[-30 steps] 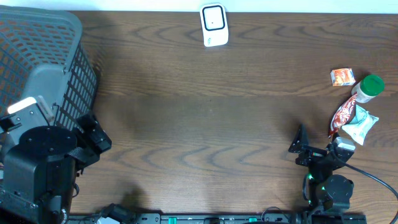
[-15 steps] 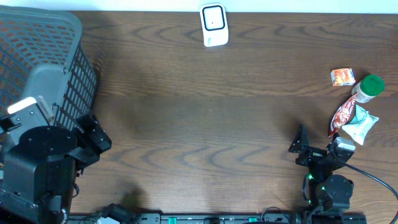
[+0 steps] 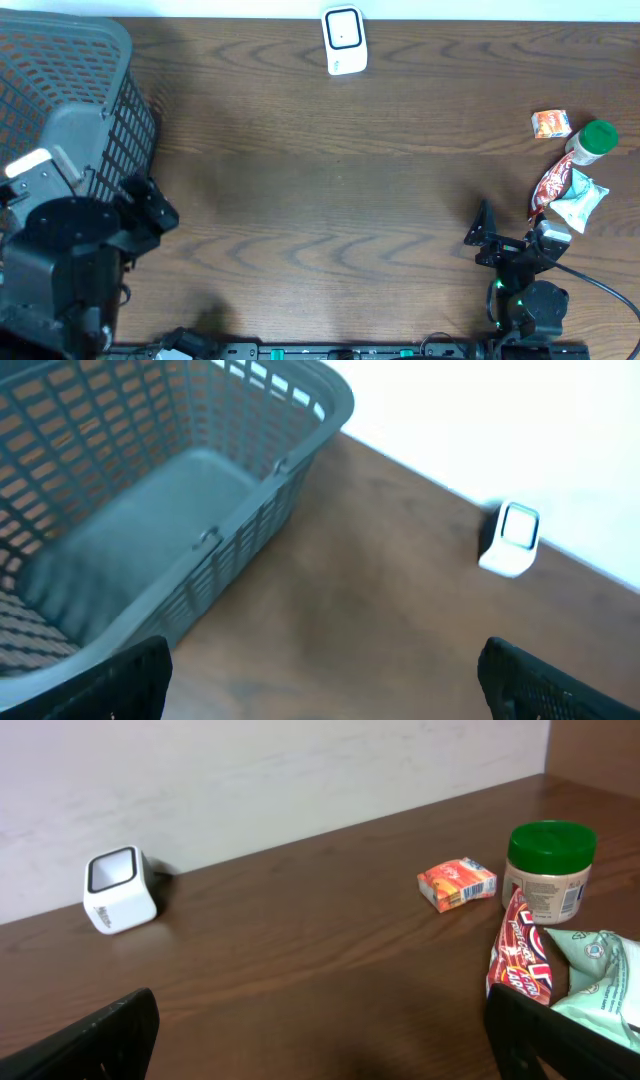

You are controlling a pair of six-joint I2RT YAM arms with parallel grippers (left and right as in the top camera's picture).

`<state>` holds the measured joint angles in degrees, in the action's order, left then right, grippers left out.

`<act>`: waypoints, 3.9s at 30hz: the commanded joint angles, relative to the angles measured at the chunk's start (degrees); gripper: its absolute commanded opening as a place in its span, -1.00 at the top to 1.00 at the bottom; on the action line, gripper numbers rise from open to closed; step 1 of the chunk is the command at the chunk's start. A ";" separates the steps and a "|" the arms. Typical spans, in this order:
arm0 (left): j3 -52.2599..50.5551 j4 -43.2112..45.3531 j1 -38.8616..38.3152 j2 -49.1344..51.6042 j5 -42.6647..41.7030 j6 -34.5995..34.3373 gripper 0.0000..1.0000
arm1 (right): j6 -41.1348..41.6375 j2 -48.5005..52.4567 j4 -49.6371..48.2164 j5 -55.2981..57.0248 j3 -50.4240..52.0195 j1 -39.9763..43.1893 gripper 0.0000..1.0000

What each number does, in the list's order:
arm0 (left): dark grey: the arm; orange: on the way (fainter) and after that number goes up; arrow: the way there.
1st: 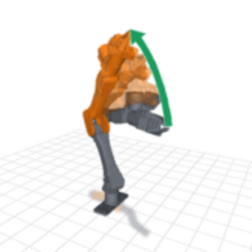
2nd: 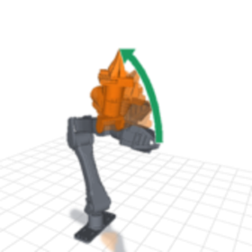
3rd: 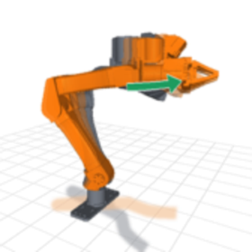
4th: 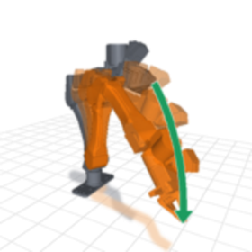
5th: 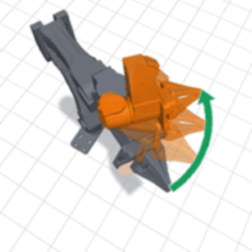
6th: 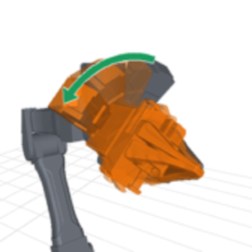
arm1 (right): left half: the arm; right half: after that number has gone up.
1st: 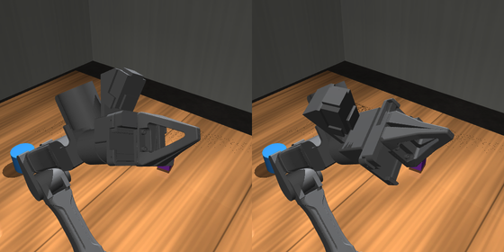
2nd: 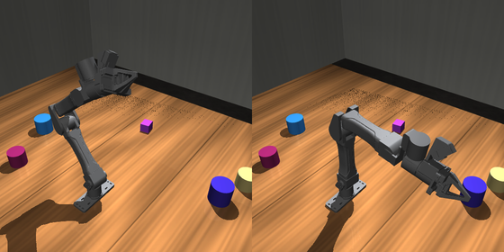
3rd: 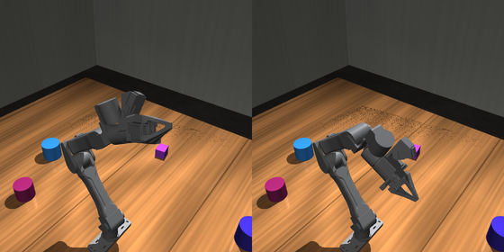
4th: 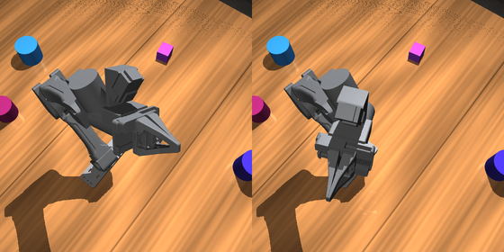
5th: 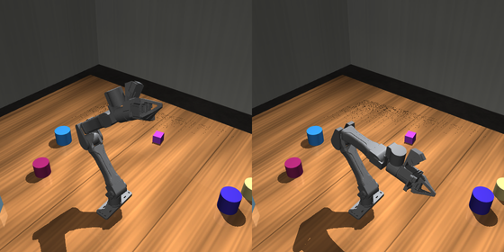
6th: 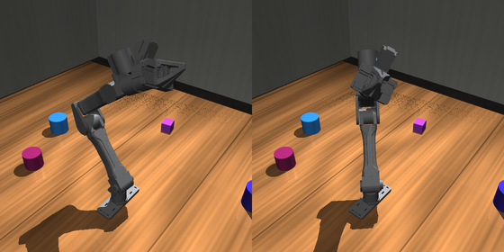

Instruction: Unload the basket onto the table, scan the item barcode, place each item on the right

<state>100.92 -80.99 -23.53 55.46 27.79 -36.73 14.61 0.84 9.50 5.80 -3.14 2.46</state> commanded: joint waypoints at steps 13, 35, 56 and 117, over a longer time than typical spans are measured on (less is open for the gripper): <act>-37.70 35.50 9.62 -17.29 -3.72 11.76 -0.96 | -0.11 -0.52 -0.09 0.31 0.35 0.46 -0.99; -82.20 68.08 21.40 -45.35 -15.85 21.75 -0.96 | -0.11 -0.52 -0.09 0.31 0.35 0.46 -0.98; -98.51 73.85 22.91 -55.36 -19.67 25.57 -0.96 | -0.11 -0.52 -0.09 0.31 0.35 0.46 -0.98; -99.10 74.05 21.79 -55.23 -19.67 27.28 -0.96 | -0.11 -0.52 -0.09 0.31 0.35 0.46 -0.98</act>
<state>3.60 -6.57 -1.61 0.69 8.84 -10.41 14.61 0.69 9.50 5.82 -3.11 2.46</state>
